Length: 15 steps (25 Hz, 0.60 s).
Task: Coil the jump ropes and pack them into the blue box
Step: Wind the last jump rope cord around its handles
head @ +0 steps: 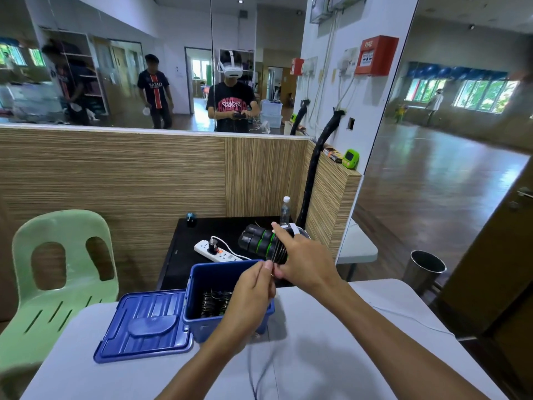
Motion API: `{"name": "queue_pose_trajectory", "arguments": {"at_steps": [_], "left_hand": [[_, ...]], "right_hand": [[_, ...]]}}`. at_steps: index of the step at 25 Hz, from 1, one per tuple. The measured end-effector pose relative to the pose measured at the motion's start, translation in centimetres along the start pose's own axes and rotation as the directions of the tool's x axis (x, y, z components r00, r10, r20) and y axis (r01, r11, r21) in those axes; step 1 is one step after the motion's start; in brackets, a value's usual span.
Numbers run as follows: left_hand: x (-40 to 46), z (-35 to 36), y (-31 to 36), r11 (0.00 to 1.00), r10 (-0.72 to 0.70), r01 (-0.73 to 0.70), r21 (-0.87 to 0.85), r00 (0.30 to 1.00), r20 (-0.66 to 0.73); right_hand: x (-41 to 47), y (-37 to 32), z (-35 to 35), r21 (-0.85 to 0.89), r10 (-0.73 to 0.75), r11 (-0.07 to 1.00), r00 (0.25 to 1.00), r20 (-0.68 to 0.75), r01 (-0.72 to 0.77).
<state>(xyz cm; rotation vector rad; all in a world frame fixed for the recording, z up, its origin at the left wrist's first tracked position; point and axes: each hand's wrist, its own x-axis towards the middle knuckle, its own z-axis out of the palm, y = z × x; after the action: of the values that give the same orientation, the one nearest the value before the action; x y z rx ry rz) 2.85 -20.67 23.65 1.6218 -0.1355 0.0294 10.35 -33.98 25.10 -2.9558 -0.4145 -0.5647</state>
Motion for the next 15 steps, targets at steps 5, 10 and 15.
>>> {"name": "queue_pose_trajectory", "arguments": {"at_steps": [5,10,15], "left_hand": [[-1.6,-0.6,-0.4,1.000,-0.018,0.020,-0.020,0.997,0.072],[-1.7,-1.1,0.5,0.992,0.108,-0.111,0.063,0.992,0.062],[-1.3,-2.5,1.1,0.957,0.225,-0.242,0.160,0.968,0.114]], "right_hand": [[-0.1,0.3,-0.7,0.054,-0.022,0.998,0.999,-0.042,0.024],[-0.1,-0.9,-0.4,0.050,-0.031,0.998,1.000,0.002,0.030],[-0.4,-1.9,-0.7,-0.010,-0.066,0.998,0.997,0.034,0.066]]}}
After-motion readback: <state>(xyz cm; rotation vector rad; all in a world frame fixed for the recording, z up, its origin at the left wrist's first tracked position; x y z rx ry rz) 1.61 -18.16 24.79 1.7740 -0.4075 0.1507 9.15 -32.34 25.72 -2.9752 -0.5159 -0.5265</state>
